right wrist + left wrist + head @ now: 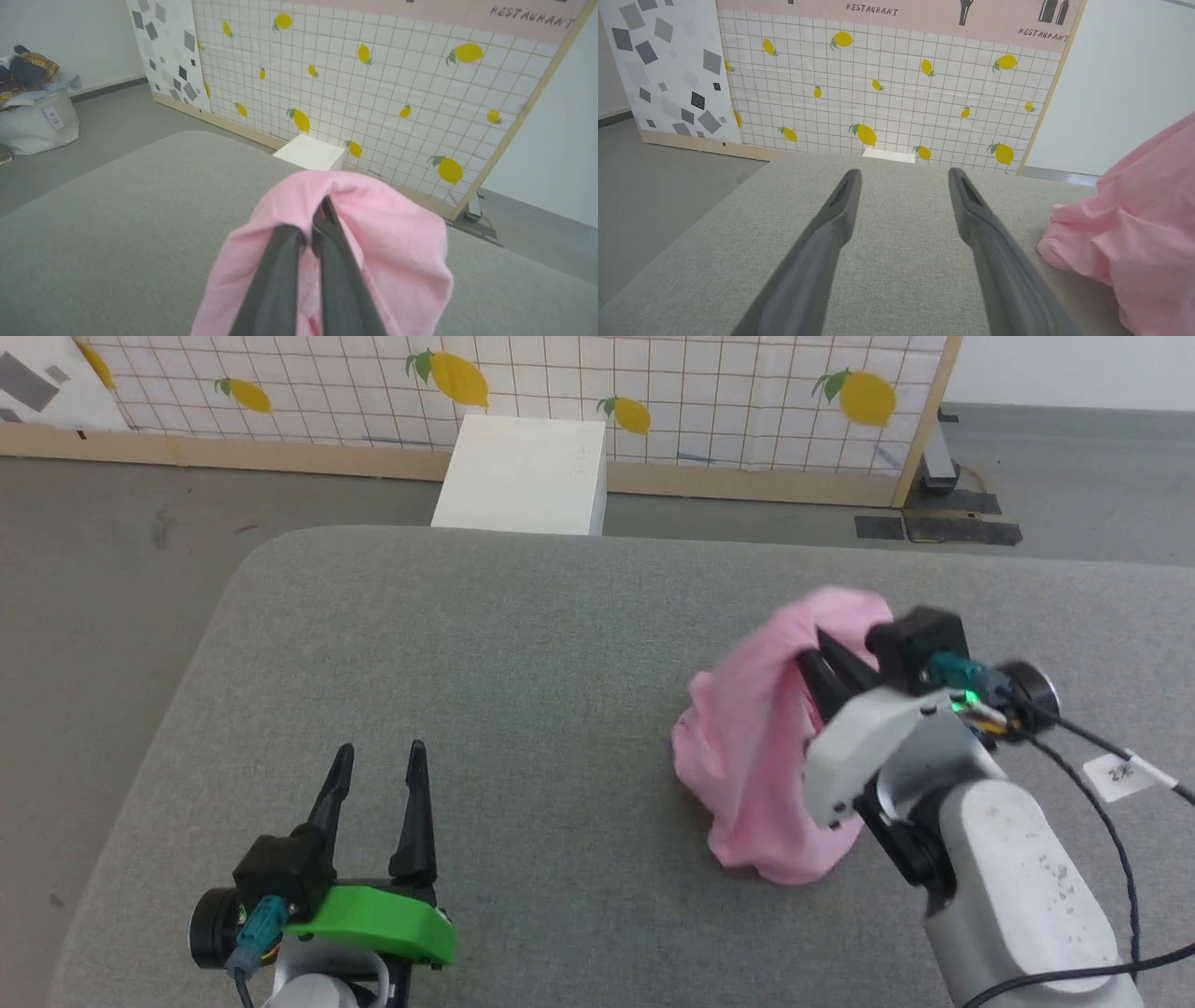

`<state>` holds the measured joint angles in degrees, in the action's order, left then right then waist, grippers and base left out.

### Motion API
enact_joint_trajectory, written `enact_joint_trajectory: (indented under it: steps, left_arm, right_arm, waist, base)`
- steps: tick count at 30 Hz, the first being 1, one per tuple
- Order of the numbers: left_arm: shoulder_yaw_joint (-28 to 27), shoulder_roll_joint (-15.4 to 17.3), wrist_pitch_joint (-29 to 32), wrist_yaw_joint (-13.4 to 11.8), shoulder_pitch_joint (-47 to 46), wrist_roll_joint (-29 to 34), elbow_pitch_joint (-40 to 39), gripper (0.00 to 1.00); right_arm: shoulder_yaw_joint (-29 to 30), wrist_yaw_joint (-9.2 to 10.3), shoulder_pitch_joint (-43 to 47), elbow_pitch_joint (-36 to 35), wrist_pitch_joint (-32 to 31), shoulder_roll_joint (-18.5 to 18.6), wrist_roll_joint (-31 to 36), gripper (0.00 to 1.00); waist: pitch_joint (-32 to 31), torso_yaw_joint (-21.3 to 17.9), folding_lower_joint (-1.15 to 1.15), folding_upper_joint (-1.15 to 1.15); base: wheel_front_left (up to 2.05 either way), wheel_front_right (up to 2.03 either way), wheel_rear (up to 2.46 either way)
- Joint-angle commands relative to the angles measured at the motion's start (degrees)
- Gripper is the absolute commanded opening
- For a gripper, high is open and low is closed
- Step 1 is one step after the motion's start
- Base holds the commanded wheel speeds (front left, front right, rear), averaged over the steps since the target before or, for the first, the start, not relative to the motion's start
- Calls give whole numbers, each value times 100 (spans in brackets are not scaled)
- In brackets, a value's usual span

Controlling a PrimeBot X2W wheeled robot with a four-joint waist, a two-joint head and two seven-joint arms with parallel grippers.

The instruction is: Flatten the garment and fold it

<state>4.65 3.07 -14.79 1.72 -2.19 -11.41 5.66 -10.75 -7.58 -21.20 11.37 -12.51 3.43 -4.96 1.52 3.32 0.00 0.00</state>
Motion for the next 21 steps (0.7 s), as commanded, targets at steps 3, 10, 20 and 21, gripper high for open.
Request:
enact_joint_trajectory:
  steps: [3, 10, 20, 21]
  left_arm:
    - [26, -19, -20, -20, -54, 35, 18, 100]
    - [38, -19, -20, -25, -3, 49, 22, 100]
    - [141, -19, -20, 1, -40, 26, 32, 100]
    - [149, -19, -20, 3, -50, 25, 33, 100]
  right_arm:
    - [-266, 9, -278, -689, 148, -35, -362, 0]
    - [225, 9, -2, -1291, -103, -13, -518, 0]
    - [1879, 9, 850, 180, -475, 239, 634, 100]
    - [2010, 9, 892, 298, -506, 218, 681, 100]
  waist:
    - [-51, -10, 0, 0]
    - [-76, -26, 0, 0]
    - [8, -62, 0, 0]
    - [22, -68, 0, 0]
  base:
    - [0, 0, 0]
    - [0, 0, 0]
    - [0, 0, 0]
    - [0, 0, 0]
